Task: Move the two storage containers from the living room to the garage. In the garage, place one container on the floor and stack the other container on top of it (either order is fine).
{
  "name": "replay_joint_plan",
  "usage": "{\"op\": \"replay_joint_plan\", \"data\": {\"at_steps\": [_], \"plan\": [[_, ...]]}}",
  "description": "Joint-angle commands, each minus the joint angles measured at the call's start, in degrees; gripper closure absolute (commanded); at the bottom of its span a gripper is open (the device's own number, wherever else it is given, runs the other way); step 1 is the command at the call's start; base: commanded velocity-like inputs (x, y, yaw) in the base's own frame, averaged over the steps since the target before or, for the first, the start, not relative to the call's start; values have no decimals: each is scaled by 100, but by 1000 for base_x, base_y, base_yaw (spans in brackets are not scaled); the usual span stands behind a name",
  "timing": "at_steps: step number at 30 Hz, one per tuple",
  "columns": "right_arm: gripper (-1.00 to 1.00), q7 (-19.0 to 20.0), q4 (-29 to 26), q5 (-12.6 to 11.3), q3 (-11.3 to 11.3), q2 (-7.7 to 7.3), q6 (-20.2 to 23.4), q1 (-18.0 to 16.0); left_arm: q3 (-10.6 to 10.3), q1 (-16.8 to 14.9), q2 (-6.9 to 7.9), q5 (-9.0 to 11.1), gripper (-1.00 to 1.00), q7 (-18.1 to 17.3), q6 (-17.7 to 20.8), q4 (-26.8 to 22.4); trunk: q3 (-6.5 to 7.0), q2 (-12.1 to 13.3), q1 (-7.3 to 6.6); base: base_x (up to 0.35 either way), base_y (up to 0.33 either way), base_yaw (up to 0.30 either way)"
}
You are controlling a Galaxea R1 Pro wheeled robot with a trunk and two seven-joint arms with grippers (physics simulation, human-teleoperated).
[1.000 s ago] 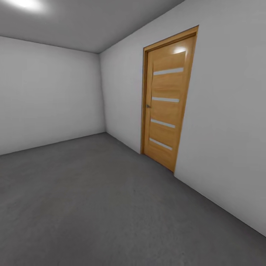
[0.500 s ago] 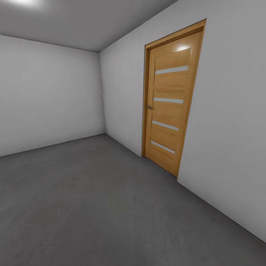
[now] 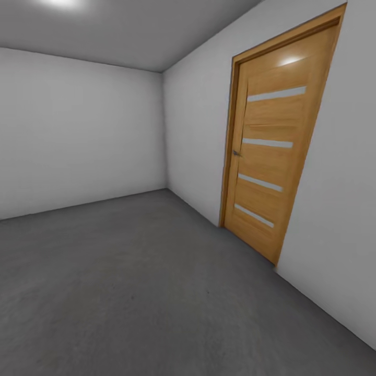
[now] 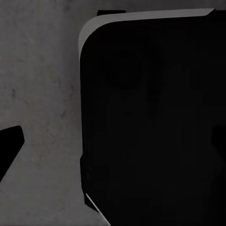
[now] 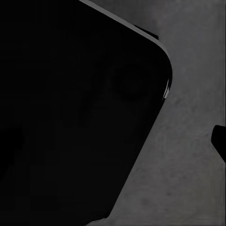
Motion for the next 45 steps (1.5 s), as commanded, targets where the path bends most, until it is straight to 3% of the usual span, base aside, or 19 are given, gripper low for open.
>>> {"op": "replay_joint_plan", "data": {"at_steps": [1,45], "plan": [[-100,-3,2,-50,46,0,-22,-1,1,0,0,4,-100,2,-1,-5,-6,-2,3,322,0,124],[-100,-3,2,-49,37,0,-28,-1,5,0,-2,4,-100,2,-6,-5,-9,-2,3,323,0,7]]}}
